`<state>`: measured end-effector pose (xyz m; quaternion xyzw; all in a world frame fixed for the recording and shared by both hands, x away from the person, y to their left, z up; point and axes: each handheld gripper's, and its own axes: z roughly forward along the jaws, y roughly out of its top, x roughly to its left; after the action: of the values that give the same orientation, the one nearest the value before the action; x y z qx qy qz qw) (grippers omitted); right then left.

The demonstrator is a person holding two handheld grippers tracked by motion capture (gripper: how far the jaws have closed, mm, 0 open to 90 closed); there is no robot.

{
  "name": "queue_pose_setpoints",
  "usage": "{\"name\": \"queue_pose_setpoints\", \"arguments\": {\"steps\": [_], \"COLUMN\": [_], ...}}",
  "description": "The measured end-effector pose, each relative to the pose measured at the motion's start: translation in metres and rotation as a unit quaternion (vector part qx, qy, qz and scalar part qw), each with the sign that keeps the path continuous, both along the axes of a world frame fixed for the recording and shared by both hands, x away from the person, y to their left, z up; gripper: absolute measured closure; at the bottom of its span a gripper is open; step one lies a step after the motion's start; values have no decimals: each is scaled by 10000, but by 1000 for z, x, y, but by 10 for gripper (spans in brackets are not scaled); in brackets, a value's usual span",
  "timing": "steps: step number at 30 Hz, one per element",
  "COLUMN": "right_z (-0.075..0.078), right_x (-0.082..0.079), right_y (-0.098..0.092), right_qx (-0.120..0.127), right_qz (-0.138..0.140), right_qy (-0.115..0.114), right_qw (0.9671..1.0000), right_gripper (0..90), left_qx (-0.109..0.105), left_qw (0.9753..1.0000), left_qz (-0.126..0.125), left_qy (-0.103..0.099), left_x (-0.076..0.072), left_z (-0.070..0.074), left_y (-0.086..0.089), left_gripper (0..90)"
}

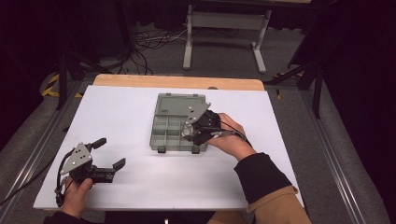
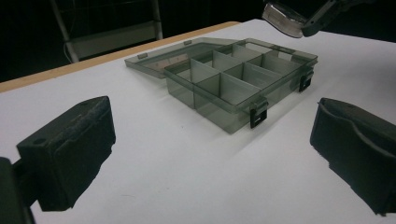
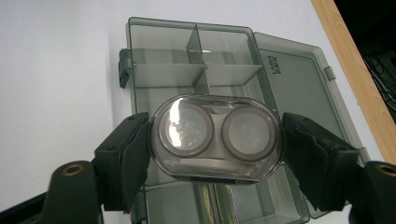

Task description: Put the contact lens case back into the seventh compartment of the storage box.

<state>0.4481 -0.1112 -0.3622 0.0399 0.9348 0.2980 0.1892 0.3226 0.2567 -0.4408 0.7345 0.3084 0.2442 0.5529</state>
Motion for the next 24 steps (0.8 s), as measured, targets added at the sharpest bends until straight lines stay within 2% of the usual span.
{"name": "queue_pose_setpoints", "arguments": {"steps": [20, 24], "right_z": [-19, -22], "right_x": [12, 15], "right_y": [9, 10], "right_qx": [-185, -242], "right_qz": [74, 67], "right_qy": [197, 309], "right_qw": [9996, 9992], "right_gripper": [267, 267], "left_qx": [-15, -13], "left_qw": [10000, 10000], "left_qz": [-6, -3], "left_qy": [-10, -9], "left_x": [0, 0], "left_z": [0, 0], "left_y": [0, 0], "left_gripper": [9, 9]}}
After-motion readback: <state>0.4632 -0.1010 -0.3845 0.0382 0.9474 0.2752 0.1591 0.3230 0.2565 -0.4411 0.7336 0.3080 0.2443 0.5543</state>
